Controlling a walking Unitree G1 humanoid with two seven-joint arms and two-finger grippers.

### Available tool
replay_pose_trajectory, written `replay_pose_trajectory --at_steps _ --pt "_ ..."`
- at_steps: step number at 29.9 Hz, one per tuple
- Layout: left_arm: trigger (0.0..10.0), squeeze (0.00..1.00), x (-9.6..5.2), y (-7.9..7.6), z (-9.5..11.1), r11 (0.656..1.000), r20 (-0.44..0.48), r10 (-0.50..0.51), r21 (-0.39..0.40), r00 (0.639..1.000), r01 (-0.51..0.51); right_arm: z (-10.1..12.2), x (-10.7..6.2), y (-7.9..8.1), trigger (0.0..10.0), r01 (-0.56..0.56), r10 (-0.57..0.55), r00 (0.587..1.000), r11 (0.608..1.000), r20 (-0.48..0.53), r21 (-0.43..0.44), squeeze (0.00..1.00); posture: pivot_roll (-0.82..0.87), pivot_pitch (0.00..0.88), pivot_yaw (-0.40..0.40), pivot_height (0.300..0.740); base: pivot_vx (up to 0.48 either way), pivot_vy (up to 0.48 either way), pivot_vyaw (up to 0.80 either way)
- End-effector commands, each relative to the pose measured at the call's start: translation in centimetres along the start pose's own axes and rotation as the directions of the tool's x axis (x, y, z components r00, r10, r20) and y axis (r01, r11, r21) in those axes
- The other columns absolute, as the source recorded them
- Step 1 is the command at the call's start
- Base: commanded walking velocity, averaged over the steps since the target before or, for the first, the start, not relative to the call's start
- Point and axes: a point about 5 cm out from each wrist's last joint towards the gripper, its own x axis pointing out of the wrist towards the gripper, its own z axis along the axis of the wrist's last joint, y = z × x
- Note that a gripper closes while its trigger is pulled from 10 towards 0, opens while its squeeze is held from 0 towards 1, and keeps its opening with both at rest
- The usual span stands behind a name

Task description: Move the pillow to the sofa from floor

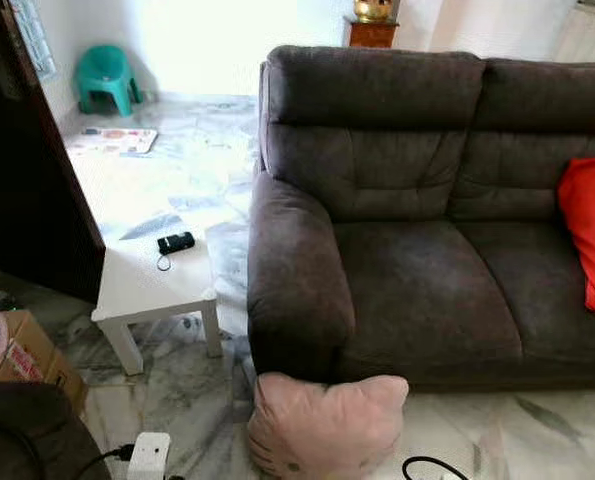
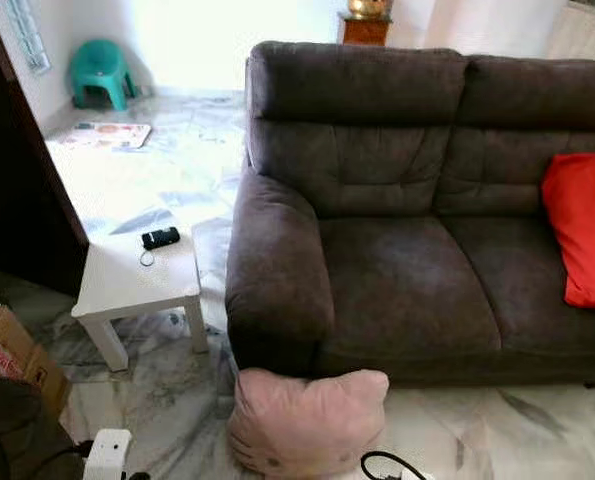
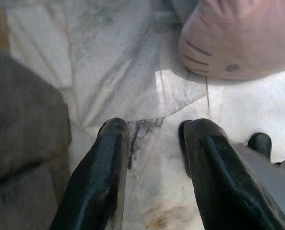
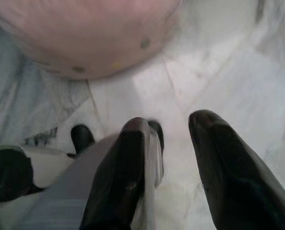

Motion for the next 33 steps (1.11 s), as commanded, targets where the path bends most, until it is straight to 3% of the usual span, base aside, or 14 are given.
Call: replay_pose_trajectory --at_steps 1,11,24,32,33 --pt "10.0 0.0 0.1 -0.3 0.3 1.0 0.01 -0.011 0.019 1.0 0.011 0.1 0.1 0.4 10.0 0.003 -0.003 1.0 1.0 0.01 0.0 0.0 0.05 0.0 -0.04 0.74 0.0 0.0 0.0" --pt "10.0 0.0 0.1 -0.2 0.3 0.999 0.007 -0.007 0.035 1.0 0.007 -0.2 0.1 1.4 10.0 -0.008 0.008 1.0 1.0 -0.002 -0.009 0.0 0.05 0.0 -0.043 0.74 0.0 0.0 0.0" --pt "10.0 0.0 0.1 -0.3 0.4 0.999 0.008 -0.012 0.05 1.0 0.011 -0.2 0.3 2.9 10.0 -0.023 0.023 1.0 1.0 -0.008 -0.019 0.0 0.05 0.0 -0.044 0.74 0.0 -0.268 0.0" --pt "10.0 0.0 0.1 -0.3 0.5 0.999 0.009 -0.007 0.047 1.0 0.007 -0.8 -0.1 0.8 10.0 -0.006 0.006 1.0 1.0 -0.003 -0.012 0.0 0.05 0.0 -0.044 0.74 0.0 -0.208 0.0" --pt "10.0 0.0 0.1 -0.2 0.5 0.999 0.008 -0.005 0.045 1.0 0.005 -1.0 -0.3 -0.1 10.0 0.003 -0.003 1.0 1.0 -0.002 -0.009 0.0 0.04 0.0 -0.042 0.74 0.0 0.0 0.0"
